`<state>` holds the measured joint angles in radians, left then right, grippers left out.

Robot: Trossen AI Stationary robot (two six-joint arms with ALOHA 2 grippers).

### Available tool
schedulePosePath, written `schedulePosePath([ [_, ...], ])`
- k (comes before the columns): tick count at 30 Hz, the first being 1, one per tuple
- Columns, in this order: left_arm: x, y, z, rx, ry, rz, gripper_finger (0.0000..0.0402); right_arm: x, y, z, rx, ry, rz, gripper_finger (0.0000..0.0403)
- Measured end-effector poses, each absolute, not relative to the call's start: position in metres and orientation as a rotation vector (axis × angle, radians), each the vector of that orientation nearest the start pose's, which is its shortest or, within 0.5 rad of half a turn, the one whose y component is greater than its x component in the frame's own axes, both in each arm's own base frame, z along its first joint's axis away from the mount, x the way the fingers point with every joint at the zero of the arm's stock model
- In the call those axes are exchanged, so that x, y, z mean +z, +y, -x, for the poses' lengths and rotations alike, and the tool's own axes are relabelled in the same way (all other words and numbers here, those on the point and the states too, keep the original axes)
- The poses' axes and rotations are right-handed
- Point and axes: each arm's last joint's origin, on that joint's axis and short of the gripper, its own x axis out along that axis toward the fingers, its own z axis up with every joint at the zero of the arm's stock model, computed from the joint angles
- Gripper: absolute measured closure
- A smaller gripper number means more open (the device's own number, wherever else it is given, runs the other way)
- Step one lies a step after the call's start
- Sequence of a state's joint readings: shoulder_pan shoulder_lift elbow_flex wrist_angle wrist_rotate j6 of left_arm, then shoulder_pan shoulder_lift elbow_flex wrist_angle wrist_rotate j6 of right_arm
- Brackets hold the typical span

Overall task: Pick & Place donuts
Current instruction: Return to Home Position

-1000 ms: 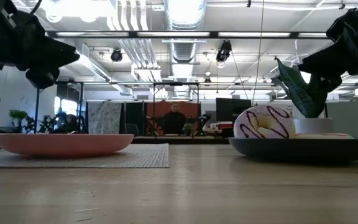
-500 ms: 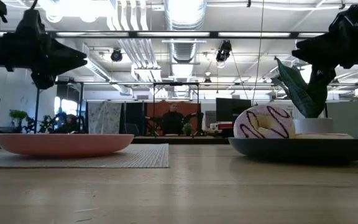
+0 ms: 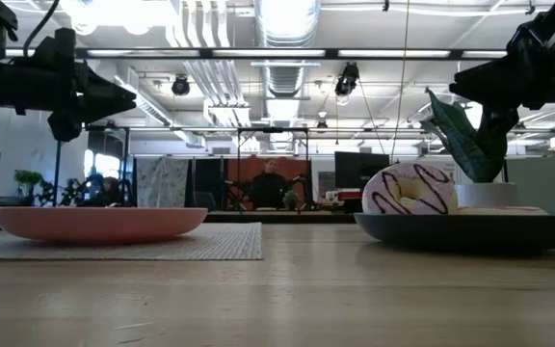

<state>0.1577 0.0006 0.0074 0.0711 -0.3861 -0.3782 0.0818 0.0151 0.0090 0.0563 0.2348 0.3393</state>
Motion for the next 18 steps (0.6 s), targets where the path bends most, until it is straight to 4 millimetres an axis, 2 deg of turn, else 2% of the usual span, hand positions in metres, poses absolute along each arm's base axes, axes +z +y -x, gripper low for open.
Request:
schedulePosePath([
  [18,0.1721,0.0252,-0.0922,0.518,-0.177,0.38,0.0342,0.1693,0.0013,-0.0987,-0.147,-0.057,-0.344,0.0319],
])
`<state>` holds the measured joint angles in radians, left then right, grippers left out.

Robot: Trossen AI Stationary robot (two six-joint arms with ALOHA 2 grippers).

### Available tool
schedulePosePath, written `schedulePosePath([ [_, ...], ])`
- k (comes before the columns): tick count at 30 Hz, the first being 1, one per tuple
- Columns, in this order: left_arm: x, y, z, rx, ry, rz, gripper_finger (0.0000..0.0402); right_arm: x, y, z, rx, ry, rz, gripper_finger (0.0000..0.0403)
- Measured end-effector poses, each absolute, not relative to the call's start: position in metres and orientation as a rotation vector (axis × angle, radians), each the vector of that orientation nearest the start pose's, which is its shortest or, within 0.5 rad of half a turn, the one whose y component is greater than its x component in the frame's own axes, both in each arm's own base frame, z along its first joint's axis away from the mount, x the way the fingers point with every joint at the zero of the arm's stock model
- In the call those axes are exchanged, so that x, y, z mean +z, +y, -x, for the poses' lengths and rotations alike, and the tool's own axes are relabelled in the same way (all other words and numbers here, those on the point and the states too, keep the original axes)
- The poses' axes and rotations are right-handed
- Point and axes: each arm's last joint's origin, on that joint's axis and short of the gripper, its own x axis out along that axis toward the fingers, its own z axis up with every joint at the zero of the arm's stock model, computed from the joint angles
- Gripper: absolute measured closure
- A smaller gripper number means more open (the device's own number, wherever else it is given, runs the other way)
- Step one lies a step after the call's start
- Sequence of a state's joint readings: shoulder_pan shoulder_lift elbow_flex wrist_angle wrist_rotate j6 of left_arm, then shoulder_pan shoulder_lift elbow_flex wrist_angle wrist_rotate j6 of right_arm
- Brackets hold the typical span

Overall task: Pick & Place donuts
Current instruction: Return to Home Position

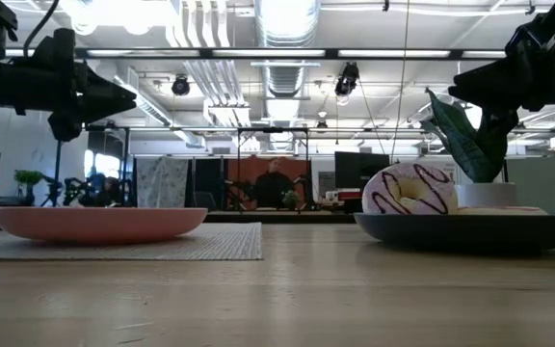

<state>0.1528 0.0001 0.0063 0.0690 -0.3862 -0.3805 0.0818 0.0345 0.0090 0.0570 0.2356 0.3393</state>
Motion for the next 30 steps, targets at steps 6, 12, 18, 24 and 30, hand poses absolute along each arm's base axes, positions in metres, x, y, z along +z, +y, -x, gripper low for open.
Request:
schedulePosePath([
  [6,0.169,0.021,-0.095,0.358,-0.075,0.177,0.0342,0.169,0.001,-0.099,-0.148,-0.057,-0.344,0.0329],
  [12,0.166,0.013,-0.096,0.11,-0.014,0.021,0.0342,0.169,0.001,-0.099,-0.149,-0.057,-0.344,0.0334],
  [18,0.166,0.009,-0.097,0.077,-0.009,0.051,0.0342,0.169,0.001,-0.099,-0.148,-0.057,-0.344,0.0329],
  [24,0.166,0.006,-0.097,0.048,-0.012,0.057,0.0342,0.169,0.001,-0.099,-0.148,-0.058,-0.344,0.0322],
  [30,0.166,0.006,-0.098,0.048,-0.01,0.092,0.0342,0.169,0.001,-0.099,-0.147,-0.057,-0.344,0.0318],
])
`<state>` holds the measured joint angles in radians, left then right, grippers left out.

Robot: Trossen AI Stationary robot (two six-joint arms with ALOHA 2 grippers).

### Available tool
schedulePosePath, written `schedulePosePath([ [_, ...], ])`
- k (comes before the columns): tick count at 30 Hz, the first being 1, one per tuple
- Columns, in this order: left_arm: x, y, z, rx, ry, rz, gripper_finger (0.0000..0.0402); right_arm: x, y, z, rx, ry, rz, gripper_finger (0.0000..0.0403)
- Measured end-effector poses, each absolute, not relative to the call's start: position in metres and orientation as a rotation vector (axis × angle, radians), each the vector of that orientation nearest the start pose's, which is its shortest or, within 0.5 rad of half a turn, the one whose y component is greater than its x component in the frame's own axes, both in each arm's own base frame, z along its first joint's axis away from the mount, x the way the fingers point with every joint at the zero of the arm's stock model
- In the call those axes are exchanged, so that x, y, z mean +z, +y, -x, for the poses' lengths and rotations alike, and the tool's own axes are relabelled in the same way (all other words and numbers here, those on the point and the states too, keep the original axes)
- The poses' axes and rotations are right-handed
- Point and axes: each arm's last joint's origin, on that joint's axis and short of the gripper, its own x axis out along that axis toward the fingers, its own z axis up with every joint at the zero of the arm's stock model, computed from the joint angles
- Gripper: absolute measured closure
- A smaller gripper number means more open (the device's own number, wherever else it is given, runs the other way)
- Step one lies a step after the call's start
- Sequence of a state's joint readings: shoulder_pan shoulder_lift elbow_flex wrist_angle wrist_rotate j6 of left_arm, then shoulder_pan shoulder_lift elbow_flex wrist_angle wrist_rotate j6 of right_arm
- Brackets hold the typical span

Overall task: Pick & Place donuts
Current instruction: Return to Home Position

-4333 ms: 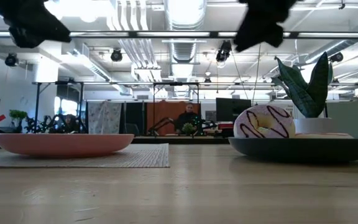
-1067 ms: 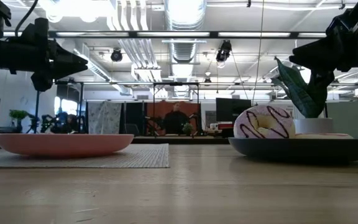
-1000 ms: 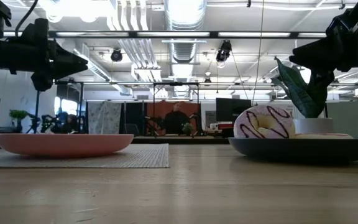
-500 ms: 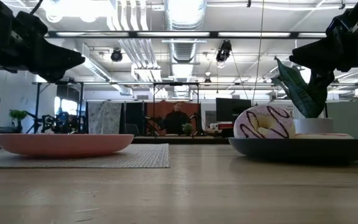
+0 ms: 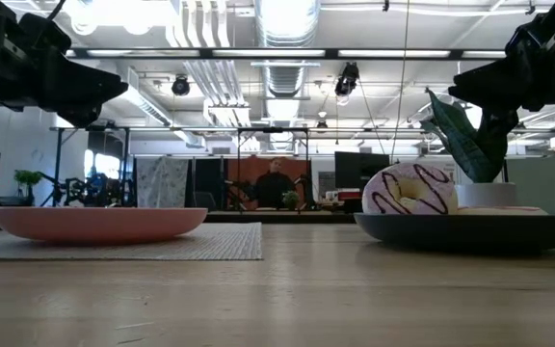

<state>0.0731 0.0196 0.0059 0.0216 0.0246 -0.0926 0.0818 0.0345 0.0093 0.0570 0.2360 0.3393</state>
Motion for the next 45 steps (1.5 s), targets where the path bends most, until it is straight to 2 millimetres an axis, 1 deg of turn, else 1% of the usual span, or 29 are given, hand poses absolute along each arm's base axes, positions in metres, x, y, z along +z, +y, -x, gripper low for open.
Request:
schedulePosePath([
  [12,0.1653,0.0066,-0.099,0.05,0.0,0.095,0.0342,0.1695,0.0013,-0.0987,-0.147,-0.057,-0.344,0.0334],
  [24,0.1654,0.0067,-0.0991,0.053,-0.001,0.094,0.0342,0.1692,0.0016,-0.0981,-0.138,-0.052,-0.333,0.0325],
  [28,0.1655,0.0067,-0.0991,0.053,-0.002,0.094,0.0342,0.1714,0.0025,-0.0965,-0.102,-0.065,-0.198,0.0321],
  [30,0.1655,0.0067,-0.0991,0.053,-0.003,0.094,0.0342,0.1712,0.0042,-0.0966,-0.04,-0.055,-0.131,0.0319],
  [33,0.1654,0.0067,-0.0991,0.053,-0.001,0.094,0.0342,0.1678,0.007,-0.0968,0.075,-0.014,-0.081,0.0319],
  [35,0.1653,0.0067,-0.0992,0.053,0.0,0.094,0.0342,0.1681,0.0078,-0.0967,0.112,-0.019,-0.03,0.0322],
  [40,0.1649,0.0067,-0.0993,0.053,0.005,0.094,0.0342,0.1681,0.0066,-0.0968,0.092,-0.024,0.067,0.033],
  [45,0.1649,0.0067,-0.0993,0.053,0.005,0.094,0.0342,0.1679,0.0063,-0.0968,0.081,-0.022,0.035,0.0335],
])
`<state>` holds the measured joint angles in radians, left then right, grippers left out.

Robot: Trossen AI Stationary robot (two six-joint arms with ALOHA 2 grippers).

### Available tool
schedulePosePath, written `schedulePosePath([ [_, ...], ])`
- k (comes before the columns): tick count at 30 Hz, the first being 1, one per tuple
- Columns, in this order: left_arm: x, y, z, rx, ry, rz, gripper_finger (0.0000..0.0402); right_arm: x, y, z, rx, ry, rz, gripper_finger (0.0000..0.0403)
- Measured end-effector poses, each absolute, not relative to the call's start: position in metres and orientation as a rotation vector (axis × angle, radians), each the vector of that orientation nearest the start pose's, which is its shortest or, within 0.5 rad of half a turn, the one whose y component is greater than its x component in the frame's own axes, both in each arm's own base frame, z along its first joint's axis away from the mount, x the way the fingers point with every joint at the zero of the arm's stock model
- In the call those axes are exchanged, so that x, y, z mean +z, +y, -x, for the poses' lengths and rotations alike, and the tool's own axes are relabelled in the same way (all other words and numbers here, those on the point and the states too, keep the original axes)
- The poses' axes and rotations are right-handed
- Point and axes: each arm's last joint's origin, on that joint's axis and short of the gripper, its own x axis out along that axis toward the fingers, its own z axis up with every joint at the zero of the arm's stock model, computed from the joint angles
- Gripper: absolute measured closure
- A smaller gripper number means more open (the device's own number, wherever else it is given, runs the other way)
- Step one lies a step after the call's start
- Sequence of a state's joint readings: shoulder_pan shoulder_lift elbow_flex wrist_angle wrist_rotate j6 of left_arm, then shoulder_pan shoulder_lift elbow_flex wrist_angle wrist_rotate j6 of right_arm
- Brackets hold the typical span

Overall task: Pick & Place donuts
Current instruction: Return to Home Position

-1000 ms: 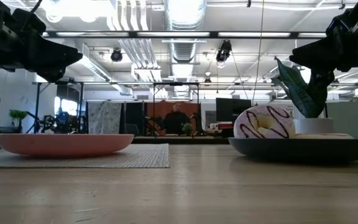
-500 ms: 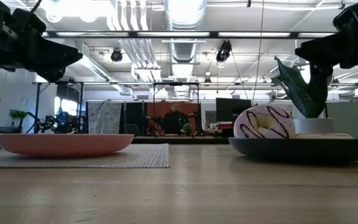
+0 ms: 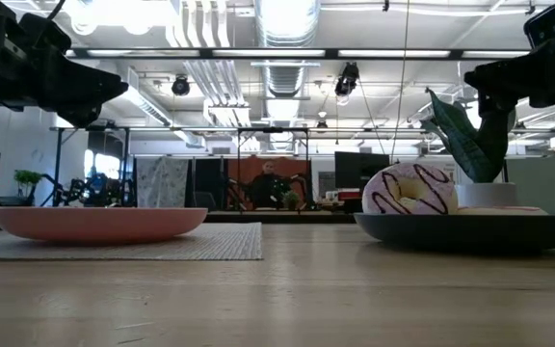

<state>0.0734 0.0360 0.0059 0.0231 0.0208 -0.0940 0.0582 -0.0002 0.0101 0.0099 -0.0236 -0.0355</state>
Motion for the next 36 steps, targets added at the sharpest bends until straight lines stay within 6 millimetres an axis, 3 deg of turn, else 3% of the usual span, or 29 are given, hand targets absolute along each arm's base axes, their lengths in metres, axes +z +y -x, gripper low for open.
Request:
schedulePosePath([
  [16,0.1649,0.0067,-0.0993,0.053,0.005,0.094,0.0342,0.1661,0.0065,-0.0983,0.082,0.002,0.0,0.0316],
  [36,0.1661,0.0067,-0.0991,0.052,0.002,0.094,0.0342,0.1661,0.0065,-0.0983,0.082,0.002,0.0,0.0329],
])
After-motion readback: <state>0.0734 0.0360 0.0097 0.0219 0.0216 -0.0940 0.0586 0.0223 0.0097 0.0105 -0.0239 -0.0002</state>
